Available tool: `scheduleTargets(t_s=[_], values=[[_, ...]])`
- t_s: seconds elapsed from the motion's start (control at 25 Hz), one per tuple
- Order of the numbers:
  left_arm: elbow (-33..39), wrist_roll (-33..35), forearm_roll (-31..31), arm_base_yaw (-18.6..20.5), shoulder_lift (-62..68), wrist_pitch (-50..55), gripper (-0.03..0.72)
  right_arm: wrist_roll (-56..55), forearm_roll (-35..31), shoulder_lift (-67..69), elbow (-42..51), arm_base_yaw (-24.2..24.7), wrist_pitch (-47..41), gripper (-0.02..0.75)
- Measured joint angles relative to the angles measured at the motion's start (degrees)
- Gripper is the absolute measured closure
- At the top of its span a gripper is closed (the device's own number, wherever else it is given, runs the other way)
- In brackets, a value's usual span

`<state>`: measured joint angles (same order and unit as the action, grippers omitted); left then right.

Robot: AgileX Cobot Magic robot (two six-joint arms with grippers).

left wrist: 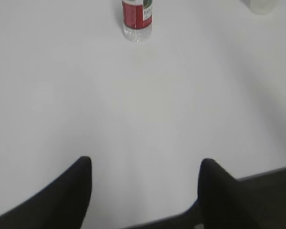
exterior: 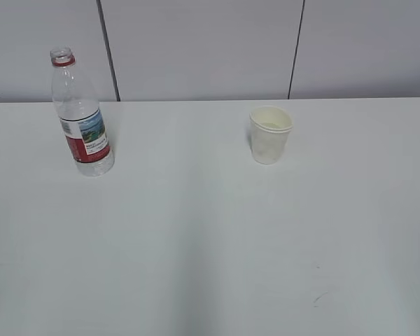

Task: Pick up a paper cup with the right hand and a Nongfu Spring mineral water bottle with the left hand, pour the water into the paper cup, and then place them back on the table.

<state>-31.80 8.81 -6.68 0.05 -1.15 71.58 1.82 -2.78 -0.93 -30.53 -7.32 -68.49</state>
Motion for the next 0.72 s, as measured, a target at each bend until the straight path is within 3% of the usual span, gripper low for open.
scheduleTargets(t_s=[0.24,0.72], values=[[2.4,1.6,-1.0,0.0,0.0,-6.5,0.249,0.4,1.6,0.0,1.6,0.0,2.8,0.204],[2.7,1.6,-1.2,-0.2,0.0,-7.1,0.249,0.5,2.2,0.0,1.7,0.4,2.8,0.204]])
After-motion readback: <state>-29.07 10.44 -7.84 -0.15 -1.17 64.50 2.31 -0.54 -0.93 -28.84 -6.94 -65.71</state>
